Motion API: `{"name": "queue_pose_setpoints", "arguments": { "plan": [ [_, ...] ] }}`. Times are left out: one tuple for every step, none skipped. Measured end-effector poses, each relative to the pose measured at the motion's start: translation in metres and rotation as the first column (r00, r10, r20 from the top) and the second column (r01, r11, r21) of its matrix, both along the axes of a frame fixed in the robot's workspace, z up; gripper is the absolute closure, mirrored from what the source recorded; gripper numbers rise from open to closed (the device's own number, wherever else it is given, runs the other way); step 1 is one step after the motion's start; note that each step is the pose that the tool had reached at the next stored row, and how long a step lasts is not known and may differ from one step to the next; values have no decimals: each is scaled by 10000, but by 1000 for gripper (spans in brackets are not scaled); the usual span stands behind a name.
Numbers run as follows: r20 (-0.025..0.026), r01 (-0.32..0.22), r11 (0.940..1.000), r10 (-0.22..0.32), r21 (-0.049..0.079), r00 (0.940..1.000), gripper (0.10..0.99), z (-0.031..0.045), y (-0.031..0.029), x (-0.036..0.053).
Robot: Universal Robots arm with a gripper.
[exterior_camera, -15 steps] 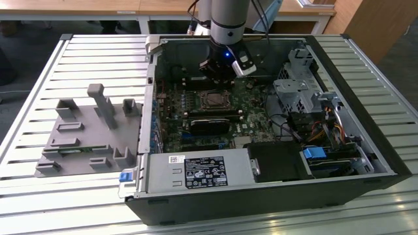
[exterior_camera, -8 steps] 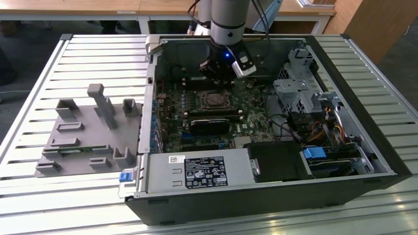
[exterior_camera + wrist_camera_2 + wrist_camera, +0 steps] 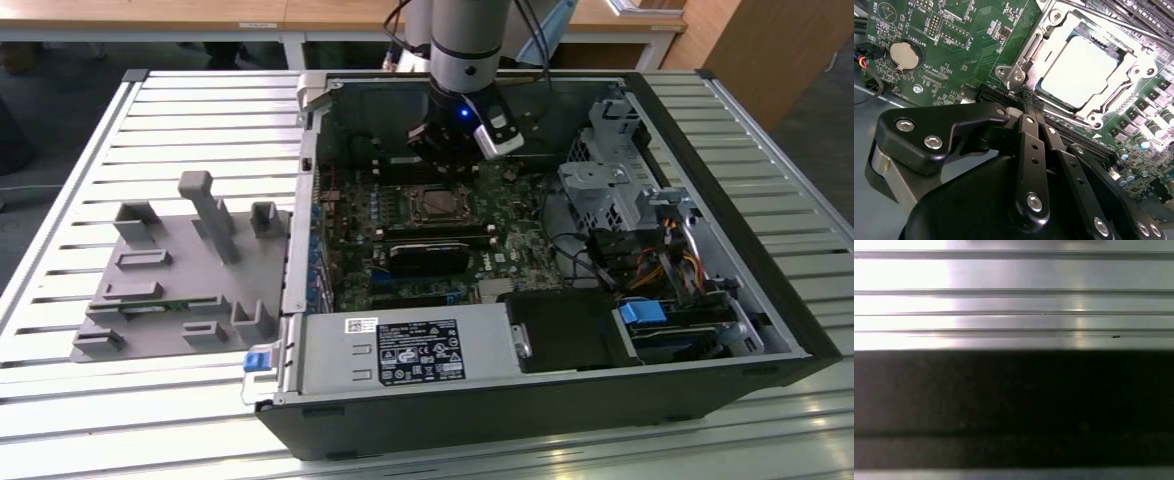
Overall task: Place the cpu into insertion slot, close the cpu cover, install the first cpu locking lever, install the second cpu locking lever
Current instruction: 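Install the first cpu locking lever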
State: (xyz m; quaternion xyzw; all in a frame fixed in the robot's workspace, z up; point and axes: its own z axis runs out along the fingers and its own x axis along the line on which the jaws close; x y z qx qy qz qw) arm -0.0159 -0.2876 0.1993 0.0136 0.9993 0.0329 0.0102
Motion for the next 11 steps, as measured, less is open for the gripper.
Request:
{"name": "queue_pose_setpoints", "arguments": {
  "plan": [
    [0, -1, 10000, 1, -10, 10000, 961, -1, 0, 1],
    [0, -2, 10000, 2, -19, 10000, 961, -2, 0, 1],
    [0, -2, 10000, 2, -23, 10000, 961, -3, 0, 1],
    [2, -2, 10000, 2, -21, 10000, 961, -3, 1, 1],
    [3, -1, 10000, 1, -21, 10000, 961, -4, 1, 1],
    [3, -1, 10000, 1, -22, 10000, 961, -4, 1, 1],
    [3, -1, 10000, 1, -20, 10000, 961, -3, 1, 1],
    [4, -1, 10000, 1, -20, 10000, 961, -2, 1, 1],
    [2, -1, 10000, 1, -22, 10000, 961, 1, 1, 1],
    [2, -1, 10000, 1, -22, 10000, 961, 6, 1, 1],
    [3, 0, 10000, 0, -21, 10000, 961, 13, 1, 1]
  ]
}}
